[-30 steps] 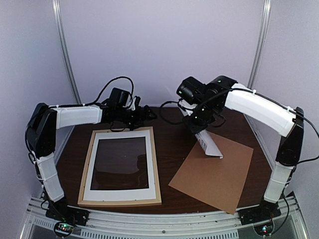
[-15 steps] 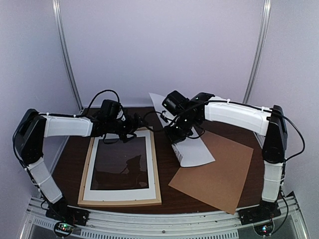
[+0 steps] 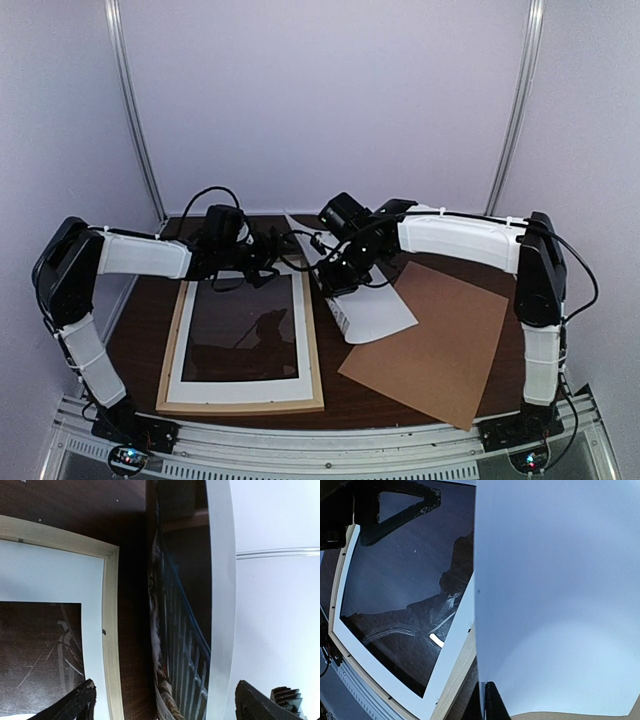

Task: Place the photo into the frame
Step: Pass from the right arm to the left

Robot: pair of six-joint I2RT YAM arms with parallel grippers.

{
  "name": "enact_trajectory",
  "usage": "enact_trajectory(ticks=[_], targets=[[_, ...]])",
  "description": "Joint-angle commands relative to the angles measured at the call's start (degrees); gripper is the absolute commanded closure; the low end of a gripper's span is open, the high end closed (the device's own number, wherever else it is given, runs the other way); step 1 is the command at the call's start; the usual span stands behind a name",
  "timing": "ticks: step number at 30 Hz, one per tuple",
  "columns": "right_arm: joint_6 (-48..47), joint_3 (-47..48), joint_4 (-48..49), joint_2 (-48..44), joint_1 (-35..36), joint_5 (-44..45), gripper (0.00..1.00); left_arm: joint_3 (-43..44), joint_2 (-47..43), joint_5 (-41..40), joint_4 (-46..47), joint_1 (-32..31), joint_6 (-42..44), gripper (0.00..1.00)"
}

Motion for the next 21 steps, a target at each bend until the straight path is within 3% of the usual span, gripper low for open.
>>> enact_trajectory(ticks=[1,8,10,21], targets=[[1.0,-0.7,2.9,0.9,0.3,-1.4,0.95,-1.1,1.9,1.4,5.1,0.3,-2.4,0.03],[1.2,-0.8,3.5,1.9,0.3,-2.8,0.95,-1.5,2.3,1.6,6.3,0.3,-2.9,0.04],[1.2,-0.8,3.8,2.2,0.3,-3.4,0.99,-1.2,3.2,1.8,6.5,0.3,-3.4,0.06],[2.3,-1.3,5.2,3.1,0.7,-5.2,1.0,1.7,8.3,3.3,9.3,0.3,-5.4,0.24]])
